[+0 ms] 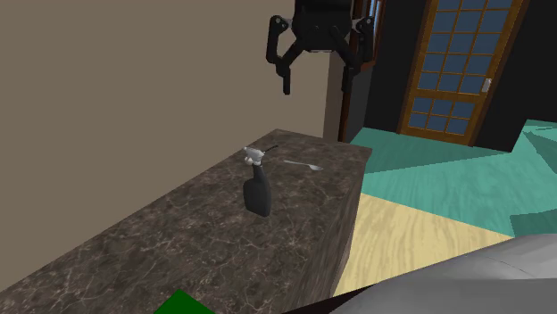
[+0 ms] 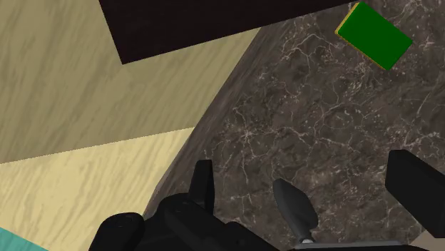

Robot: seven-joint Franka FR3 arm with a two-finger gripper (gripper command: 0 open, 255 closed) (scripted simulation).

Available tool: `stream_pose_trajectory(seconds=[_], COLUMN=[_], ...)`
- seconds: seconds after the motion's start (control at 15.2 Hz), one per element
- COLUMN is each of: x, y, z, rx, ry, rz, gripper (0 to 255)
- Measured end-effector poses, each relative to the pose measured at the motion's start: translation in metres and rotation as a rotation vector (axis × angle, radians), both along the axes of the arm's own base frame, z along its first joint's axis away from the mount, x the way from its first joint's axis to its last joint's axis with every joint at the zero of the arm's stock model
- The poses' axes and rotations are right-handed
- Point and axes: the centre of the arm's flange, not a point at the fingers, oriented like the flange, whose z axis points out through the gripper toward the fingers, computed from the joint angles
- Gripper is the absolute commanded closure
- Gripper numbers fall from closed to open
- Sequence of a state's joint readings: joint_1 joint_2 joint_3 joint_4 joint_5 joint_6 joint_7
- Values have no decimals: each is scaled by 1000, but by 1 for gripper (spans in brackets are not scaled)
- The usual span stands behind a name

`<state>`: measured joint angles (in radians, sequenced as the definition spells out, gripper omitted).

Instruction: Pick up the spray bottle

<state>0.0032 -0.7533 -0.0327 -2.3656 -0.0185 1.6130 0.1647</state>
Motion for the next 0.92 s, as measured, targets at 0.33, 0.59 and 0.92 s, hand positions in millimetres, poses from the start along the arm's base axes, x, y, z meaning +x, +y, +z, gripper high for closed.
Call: stream_pose_trajectory(seconds=[0.33, 0.59, 0.92], x=[43, 92, 156], y=[-6, -8, -5], z=[-20, -51, -90], rx=[-13, -30, -52], ry=[43, 101, 175], rz=[73, 170, 293], gripper=[0, 0, 0])
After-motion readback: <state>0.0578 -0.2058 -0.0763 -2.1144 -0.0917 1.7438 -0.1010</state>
